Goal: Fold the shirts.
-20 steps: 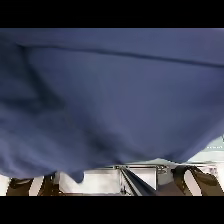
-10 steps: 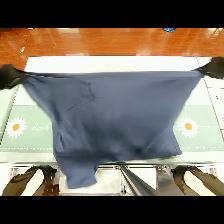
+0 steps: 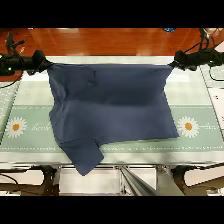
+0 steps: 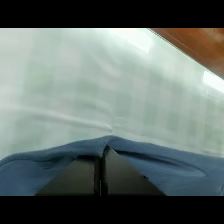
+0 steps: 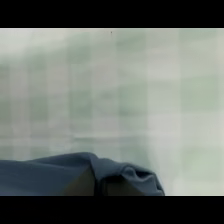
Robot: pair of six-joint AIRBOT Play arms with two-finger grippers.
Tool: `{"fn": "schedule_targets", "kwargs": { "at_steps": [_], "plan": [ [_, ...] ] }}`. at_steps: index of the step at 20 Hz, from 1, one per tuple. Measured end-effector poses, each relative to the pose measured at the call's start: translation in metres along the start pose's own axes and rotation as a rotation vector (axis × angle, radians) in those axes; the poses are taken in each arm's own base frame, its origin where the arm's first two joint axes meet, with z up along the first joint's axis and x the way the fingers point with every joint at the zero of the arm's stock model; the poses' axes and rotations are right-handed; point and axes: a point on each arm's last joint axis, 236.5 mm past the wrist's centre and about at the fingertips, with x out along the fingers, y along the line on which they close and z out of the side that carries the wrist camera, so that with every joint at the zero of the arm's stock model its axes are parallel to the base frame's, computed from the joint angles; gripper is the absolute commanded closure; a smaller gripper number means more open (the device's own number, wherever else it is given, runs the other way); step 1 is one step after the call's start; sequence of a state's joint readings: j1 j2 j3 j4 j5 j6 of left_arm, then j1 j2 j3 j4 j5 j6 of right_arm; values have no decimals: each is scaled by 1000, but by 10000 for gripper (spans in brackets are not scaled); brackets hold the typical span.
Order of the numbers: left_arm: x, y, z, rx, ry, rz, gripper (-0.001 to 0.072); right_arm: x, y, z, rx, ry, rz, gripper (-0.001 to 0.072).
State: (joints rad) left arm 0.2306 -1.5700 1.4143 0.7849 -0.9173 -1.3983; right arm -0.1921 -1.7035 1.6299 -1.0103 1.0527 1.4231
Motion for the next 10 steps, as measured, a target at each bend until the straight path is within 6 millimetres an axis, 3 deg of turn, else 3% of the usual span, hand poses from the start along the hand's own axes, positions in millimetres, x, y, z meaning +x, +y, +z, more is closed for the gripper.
{"fn": "schedule_targets", "kwargs": {
  "at_steps": [5,8,10],
  "plan": [
    [13,3,-14,15,98,50,691,14,-6,-14,43,94,18,682],
    [-3,11,-41,73,180,104,691,6,-13,-29,52,172,26,681],
    [-18,26,-66,94,224,156,691,0,-18,-42,45,228,27,682]
  ]
}}
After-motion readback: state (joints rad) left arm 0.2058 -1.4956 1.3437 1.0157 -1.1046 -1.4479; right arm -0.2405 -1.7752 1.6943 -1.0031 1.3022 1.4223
